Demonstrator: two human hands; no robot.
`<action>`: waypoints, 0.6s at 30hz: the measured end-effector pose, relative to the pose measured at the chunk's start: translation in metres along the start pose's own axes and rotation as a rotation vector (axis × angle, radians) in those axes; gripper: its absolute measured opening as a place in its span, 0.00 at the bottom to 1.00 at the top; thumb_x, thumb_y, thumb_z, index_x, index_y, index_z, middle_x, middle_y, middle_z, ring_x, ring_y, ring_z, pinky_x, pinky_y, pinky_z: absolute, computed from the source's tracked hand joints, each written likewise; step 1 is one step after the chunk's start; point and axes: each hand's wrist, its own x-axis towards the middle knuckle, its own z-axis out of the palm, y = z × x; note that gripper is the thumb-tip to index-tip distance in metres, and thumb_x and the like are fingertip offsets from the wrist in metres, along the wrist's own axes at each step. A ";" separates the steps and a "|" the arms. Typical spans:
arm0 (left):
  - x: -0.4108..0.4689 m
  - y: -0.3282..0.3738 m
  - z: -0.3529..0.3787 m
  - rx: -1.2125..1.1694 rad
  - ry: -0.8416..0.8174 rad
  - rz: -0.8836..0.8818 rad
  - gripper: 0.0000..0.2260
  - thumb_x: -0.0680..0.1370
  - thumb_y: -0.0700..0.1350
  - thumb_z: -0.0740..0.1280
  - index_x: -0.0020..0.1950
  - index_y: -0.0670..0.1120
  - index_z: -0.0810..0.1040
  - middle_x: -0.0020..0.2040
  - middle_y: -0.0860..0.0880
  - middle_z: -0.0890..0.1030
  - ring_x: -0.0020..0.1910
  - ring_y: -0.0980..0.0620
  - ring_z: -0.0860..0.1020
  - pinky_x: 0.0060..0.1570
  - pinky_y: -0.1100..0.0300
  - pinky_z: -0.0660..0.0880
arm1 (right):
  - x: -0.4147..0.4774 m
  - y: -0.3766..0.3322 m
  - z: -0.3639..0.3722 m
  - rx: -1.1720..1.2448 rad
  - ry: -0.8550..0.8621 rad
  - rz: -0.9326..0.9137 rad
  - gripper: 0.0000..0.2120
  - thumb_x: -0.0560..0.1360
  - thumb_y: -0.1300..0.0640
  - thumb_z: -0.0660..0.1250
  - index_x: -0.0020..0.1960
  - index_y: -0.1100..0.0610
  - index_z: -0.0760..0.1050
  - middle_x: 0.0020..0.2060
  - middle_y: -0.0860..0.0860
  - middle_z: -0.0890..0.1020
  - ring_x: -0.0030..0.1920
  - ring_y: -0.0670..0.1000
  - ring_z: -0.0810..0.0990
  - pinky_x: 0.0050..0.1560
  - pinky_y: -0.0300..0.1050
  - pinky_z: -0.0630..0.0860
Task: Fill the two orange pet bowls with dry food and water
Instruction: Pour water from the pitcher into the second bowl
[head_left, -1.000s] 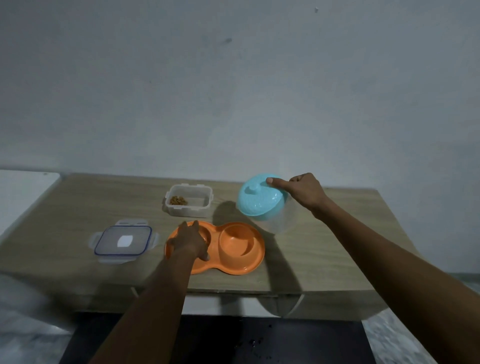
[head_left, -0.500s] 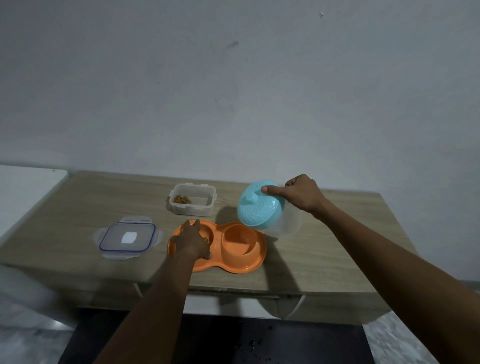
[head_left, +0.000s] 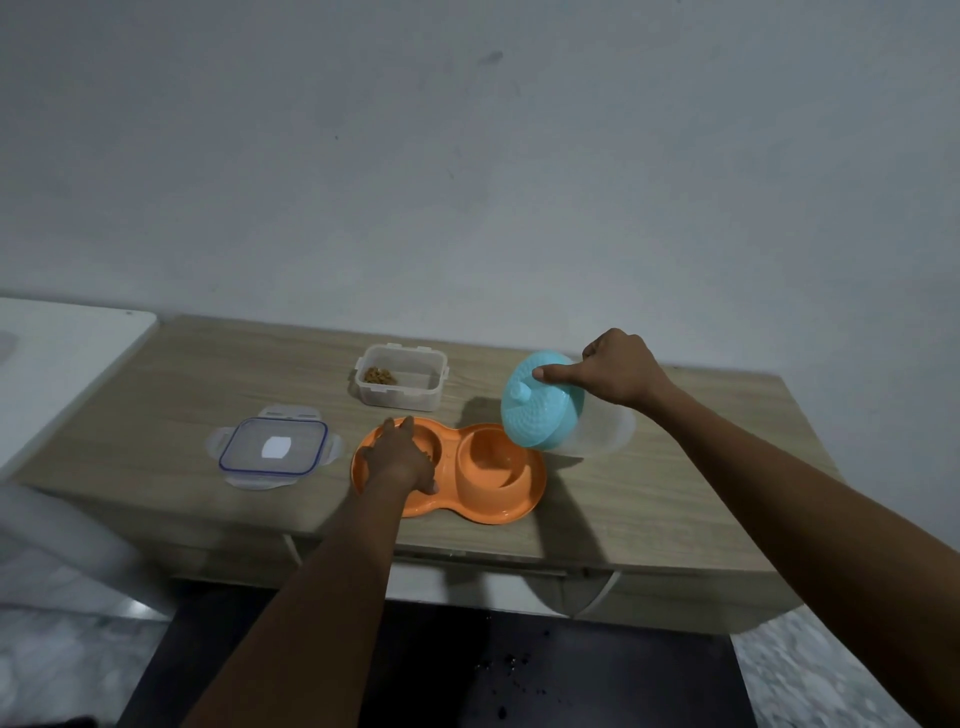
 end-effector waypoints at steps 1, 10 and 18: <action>0.000 0.000 0.001 -0.002 0.002 -0.002 0.53 0.65 0.47 0.80 0.80 0.48 0.49 0.80 0.43 0.47 0.78 0.42 0.54 0.74 0.43 0.58 | 0.001 0.000 0.001 -0.022 -0.005 -0.008 0.36 0.63 0.32 0.77 0.25 0.55 0.57 0.23 0.49 0.61 0.28 0.50 0.63 0.32 0.46 0.59; -0.001 0.000 0.002 0.001 0.013 0.002 0.52 0.66 0.47 0.80 0.80 0.48 0.50 0.80 0.43 0.48 0.78 0.41 0.56 0.74 0.43 0.58 | 0.002 -0.007 0.003 -0.163 -0.056 -0.084 0.35 0.64 0.30 0.75 0.25 0.56 0.62 0.22 0.49 0.64 0.28 0.49 0.65 0.30 0.44 0.60; -0.001 -0.001 0.003 0.019 0.017 0.003 0.53 0.65 0.47 0.80 0.80 0.48 0.50 0.80 0.43 0.49 0.77 0.42 0.57 0.73 0.43 0.59 | 0.002 -0.007 0.002 -0.156 -0.067 -0.084 0.34 0.64 0.30 0.75 0.24 0.55 0.62 0.22 0.49 0.64 0.29 0.49 0.66 0.31 0.44 0.61</action>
